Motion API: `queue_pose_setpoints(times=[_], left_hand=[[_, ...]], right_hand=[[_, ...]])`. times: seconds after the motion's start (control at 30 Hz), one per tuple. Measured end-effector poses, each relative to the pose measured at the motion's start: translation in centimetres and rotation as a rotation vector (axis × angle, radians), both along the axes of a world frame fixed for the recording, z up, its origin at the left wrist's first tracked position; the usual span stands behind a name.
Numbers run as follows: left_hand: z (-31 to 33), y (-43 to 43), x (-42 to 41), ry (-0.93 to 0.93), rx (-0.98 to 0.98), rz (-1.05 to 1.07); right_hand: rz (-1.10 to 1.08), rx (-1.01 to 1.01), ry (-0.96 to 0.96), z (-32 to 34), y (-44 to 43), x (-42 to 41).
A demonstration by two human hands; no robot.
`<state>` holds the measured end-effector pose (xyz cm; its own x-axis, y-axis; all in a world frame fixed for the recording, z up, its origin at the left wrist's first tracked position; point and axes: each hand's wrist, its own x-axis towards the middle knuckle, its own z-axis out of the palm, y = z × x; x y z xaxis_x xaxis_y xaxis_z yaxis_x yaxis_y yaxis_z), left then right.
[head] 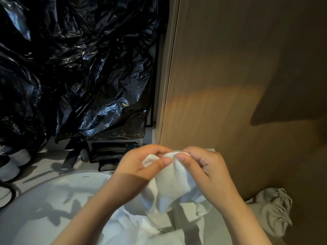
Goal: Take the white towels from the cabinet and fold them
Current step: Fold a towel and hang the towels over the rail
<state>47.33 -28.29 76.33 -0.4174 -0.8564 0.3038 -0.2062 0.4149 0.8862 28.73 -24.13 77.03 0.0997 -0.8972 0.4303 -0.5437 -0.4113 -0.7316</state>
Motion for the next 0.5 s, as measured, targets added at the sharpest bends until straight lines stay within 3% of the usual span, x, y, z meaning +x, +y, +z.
queue_pose_setpoints(times=[0.37,0.5], left_hand=[[0.3,0.4,0.1,0.088,-0.026,0.146],[0.4,0.3,0.4,0.091,-0.014,0.201]], right_hand=[[-0.131,0.113,0.004,-2.5,0.2,-2.4],[-0.208,0.069,0.052,-3.8,0.2,-3.1]])
